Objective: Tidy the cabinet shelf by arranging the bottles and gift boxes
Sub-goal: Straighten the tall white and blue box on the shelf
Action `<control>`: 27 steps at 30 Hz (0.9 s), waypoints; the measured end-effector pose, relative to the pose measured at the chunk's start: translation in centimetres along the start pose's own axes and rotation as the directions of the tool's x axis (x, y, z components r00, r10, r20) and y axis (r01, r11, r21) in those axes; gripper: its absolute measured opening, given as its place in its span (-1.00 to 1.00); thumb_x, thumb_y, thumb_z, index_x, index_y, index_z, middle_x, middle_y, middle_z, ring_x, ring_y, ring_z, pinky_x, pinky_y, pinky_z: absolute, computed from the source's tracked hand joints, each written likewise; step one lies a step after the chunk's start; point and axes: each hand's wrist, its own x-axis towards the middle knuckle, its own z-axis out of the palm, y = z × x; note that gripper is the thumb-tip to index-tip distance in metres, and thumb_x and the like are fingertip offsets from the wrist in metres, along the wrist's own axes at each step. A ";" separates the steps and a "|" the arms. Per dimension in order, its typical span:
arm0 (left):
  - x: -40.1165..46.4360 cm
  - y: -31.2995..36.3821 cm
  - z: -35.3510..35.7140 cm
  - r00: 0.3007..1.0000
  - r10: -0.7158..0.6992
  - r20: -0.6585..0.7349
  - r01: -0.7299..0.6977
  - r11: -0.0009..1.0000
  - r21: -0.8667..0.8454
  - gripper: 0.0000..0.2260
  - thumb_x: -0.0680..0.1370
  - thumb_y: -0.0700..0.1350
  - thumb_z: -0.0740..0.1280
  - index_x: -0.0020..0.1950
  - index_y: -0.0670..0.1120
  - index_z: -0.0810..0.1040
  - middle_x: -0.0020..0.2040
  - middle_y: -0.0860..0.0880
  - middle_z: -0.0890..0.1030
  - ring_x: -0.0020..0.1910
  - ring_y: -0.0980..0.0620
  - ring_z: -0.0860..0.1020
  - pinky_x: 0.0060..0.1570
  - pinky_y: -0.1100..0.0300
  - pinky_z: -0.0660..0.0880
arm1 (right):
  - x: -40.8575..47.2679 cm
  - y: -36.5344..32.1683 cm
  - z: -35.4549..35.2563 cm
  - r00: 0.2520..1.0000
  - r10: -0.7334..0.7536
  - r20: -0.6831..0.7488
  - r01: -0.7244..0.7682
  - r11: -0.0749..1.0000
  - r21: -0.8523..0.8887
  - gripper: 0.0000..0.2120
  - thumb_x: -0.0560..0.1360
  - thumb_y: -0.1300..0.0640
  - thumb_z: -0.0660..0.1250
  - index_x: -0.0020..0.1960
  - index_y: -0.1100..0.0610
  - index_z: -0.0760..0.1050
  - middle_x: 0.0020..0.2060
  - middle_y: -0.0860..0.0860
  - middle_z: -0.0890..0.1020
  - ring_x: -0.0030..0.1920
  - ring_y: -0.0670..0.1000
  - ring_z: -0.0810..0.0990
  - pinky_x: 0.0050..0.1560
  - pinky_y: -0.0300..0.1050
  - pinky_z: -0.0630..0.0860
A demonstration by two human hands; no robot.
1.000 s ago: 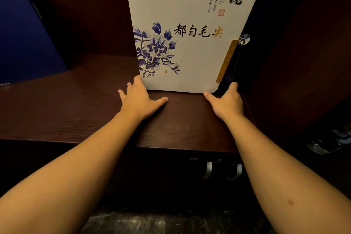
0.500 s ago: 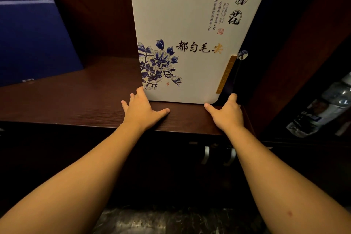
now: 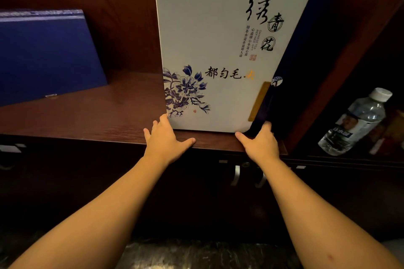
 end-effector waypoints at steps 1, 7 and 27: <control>-0.1 -0.1 0.0 1.000 0.000 0.002 0.000 1.000 -0.002 -0.03 0.33 0.32 0.49 0.51 -0.12 0.13 0.45 -0.10 0.38 0.50 -0.14 0.27 0.50 -0.26 -0.06 | -0.2 0.1 0.0 1.000 -0.005 -0.001 0.005 1.000 0.002 -0.19 0.40 -0.20 0.50 0.41 0.18 0.21 0.30 0.21 0.48 0.35 0.29 0.43 0.16 0.15 0.50; -0.9 -0.3 -0.4 1.000 0.004 0.012 -0.004 1.000 -0.027 -0.05 0.34 0.28 0.51 0.50 -0.13 0.15 0.43 -0.10 0.39 0.47 -0.14 0.31 0.49 -0.27 -0.06 | -1.2 0.2 -0.2 1.000 -0.019 0.001 0.019 1.000 0.018 -0.25 0.41 -0.16 0.51 0.38 0.18 0.24 0.25 0.21 0.51 0.33 0.31 0.44 0.14 0.15 0.53; -1.3 -1.8 -3.0 0.981 0.091 0.173 -0.100 0.994 0.045 -0.14 0.36 0.26 0.49 0.51 -0.04 0.22 0.41 -0.05 0.46 0.36 -0.10 0.44 0.40 -0.09 0.34 | -4.0 0.1 0.7 0.999 -0.010 -0.033 0.006 0.992 -0.129 -0.22 0.54 -0.08 0.38 0.57 0.26 0.12 0.50 0.22 0.32 0.53 0.21 0.23 0.55 0.10 0.09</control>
